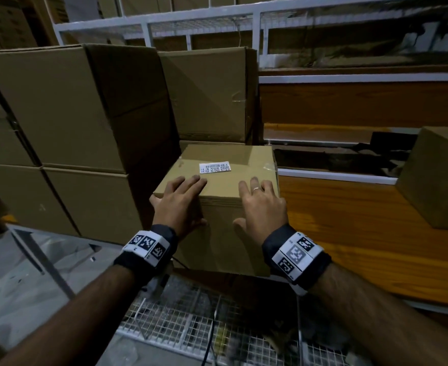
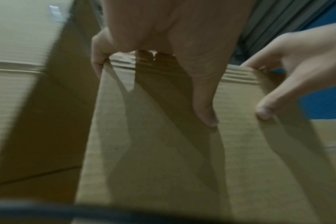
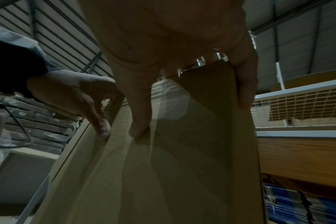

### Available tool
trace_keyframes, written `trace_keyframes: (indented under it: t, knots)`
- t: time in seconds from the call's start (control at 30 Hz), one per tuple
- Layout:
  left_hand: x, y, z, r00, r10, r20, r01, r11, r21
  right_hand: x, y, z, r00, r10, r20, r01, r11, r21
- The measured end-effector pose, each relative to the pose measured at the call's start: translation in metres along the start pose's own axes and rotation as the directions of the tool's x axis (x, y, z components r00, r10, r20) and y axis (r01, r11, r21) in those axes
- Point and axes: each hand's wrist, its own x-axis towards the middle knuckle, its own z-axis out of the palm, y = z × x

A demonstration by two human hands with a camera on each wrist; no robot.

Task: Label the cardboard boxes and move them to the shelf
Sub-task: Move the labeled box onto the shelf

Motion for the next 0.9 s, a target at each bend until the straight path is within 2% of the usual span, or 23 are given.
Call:
trace_keyframes:
  t: [0.33, 0.47, 0.77, 0.9]
  knots:
    - [0.002, 0.075, 0.004, 0.993, 0.105, 0.047, -0.103, 0.994, -0.035, -0.035, 0.064, -0.01, 0.989, 0.15, 0.017, -0.149, 0.987, -0.056]
    - [0.01, 0.11, 0.009, 0.99, 0.13, 0.057, -0.128, 0.991, -0.051, -0.045, 0.087, -0.012, 0.976, 0.216, -0.024, -0.217, 0.973, -0.078]
    - [0.026, 0.171, 0.015, 0.985, 0.164, 0.047, -0.161, 0.985, -0.06, -0.048, 0.135, -0.007, 0.982, 0.174, -0.074, -0.183, 0.971, -0.151]
    - [0.038, 0.184, 0.025, 0.971, 0.238, -0.001, -0.237, 0.968, -0.076, -0.048, 0.151, -0.006, 0.981, 0.175, -0.089, -0.188, 0.969, -0.163]
